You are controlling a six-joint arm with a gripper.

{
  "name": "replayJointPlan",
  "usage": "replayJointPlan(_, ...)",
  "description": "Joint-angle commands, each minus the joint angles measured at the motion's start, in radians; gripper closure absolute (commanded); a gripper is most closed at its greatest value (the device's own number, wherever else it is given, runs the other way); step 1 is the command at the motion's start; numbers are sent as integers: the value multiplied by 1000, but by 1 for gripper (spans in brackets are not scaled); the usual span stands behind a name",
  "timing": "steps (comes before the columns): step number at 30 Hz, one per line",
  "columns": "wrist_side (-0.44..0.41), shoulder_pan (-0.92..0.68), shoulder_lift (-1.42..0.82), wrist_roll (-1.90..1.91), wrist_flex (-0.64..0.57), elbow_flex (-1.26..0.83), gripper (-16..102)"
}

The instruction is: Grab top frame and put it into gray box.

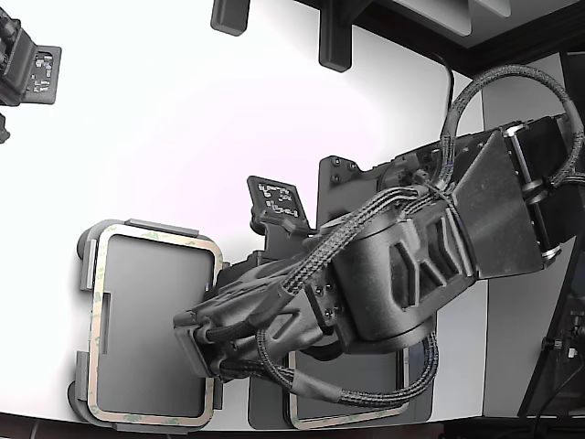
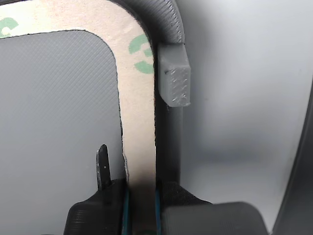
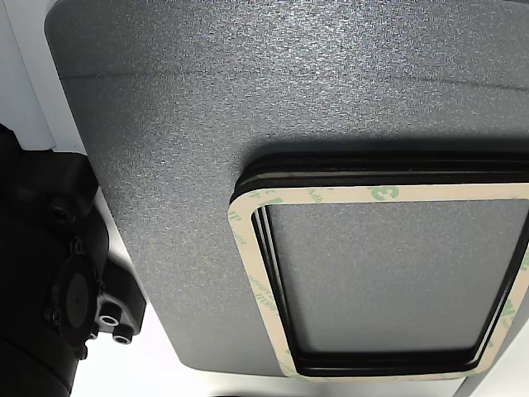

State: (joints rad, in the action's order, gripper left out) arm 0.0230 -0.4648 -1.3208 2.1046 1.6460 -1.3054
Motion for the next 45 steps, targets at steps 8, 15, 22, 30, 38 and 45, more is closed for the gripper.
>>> replayJointPlan(8,5,15,-12,-5,2,25,99)
replayJointPlan(15,2,17,-6,-5,-8,31,91)
replayJointPlan(22,-17,15,-20,0,-3,46,-14)
replayJointPlan(30,-193,15,-104,-160,-94,95,-14)
replayJointPlan(38,-463,60,-414,-859,-308,-127,-14)
replayJointPlan(45,-394,230,-838,-1589,-558,-532,-14)
